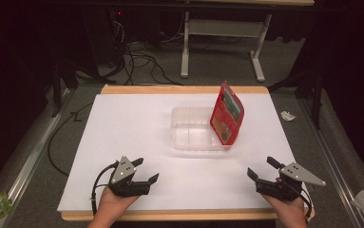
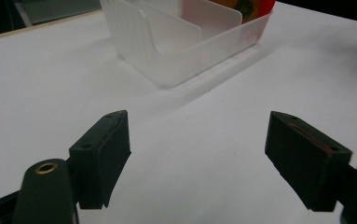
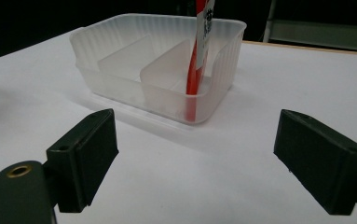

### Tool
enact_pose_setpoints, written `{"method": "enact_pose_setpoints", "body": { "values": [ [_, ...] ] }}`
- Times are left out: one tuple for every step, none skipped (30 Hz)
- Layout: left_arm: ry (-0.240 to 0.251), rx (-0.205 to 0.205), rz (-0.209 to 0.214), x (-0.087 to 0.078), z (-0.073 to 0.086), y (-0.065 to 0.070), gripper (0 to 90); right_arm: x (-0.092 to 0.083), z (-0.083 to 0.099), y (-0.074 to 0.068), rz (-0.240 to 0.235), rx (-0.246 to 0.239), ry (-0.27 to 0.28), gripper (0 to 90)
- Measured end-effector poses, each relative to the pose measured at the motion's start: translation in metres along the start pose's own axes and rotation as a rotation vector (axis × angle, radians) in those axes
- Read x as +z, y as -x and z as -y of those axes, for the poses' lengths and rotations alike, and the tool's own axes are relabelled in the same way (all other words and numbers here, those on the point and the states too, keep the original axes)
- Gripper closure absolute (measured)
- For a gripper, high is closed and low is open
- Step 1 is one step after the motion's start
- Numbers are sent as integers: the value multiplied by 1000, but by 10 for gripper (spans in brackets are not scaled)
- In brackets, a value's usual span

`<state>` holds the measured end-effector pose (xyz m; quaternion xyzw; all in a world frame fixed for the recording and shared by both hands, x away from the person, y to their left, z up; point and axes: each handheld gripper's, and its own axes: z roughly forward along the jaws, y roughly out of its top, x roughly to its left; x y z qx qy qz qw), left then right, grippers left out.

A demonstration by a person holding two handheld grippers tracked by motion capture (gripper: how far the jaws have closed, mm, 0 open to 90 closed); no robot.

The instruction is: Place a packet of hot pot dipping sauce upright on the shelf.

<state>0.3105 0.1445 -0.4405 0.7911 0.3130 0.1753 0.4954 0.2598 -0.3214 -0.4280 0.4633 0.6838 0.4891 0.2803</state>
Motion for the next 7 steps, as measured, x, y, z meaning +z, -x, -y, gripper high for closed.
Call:
{"method": "enact_pose_setpoints", "body": {
  "values": [
    [0,0,0,0,0,0,222,0,0,0,0,0,0,136],
    [10,-8,-2,-2,-1,-2,221,1,0,-1,2,1,-2,136],
    [13,-10,-5,-2,-1,-2,219,1,0,-1,-1,-2,-3,136],
    [13,-10,-5,-2,-1,-2,216,1,0,-1,1,1,-5,136],
    [14,-15,-7,-3,-1,-3,212,1,0,-1,3,1,-6,136],
    [12,-16,-7,-3,-1,-3,206,2,0,0,4,2,-3,135],
    [12,-16,-7,-3,-1,-3,200,2,0,0,4,3,-2,135]
  ]
}}
